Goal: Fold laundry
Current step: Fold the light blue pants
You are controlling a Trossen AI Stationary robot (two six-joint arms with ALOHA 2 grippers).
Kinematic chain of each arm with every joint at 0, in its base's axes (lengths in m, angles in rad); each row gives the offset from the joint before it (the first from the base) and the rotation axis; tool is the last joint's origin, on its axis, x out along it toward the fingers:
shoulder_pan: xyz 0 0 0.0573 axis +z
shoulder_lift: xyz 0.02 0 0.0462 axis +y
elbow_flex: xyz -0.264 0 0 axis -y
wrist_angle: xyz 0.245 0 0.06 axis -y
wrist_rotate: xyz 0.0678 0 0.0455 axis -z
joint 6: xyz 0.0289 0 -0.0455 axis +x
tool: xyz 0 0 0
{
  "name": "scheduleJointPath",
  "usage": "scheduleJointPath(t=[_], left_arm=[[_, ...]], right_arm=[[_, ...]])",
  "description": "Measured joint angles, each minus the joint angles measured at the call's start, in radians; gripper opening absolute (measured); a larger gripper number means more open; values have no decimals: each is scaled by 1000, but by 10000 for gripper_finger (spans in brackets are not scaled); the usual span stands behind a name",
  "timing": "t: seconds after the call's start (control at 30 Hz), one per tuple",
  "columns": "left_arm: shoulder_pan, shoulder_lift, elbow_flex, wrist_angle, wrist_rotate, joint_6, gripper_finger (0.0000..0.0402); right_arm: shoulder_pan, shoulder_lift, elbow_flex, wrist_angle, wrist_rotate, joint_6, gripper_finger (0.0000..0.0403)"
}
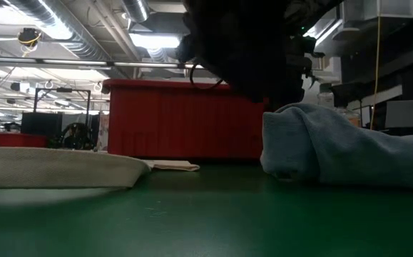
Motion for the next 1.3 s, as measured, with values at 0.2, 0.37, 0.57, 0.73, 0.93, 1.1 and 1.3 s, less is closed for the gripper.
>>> scheduleJointPath(t=[0.2, 0.37, 0.57, 0.73, 0.93, 1.1, 1.3], left_arm=[[19, 34, 0, 11, -8, -79, 172], [31, 49, 0, 19, -12, -77, 172], [43, 59, 0, 25, -5, -42, 161], [42, 66, 0, 32, -6, -22, 88], [43, 66, 0, 31, -8, -22, 13], [42, 66, 0, 26, -15, -22, 10], [42, 66, 0, 25, -22, -25, 5]], right_arm=[[0, 0, 0, -2, 0, 1, 127], [0, 0, 0, -4, 1, 2, 127], [0, 0, 0, -7, 1, 3, 122], [0, 0, 0, -9, 16, 4, 62], [0, -1, 5, -13, 31, 30, 18], [1, -1, 51, -57, 130, 36, 9], [1, -1, 85, -108, 294, 62, 10]])
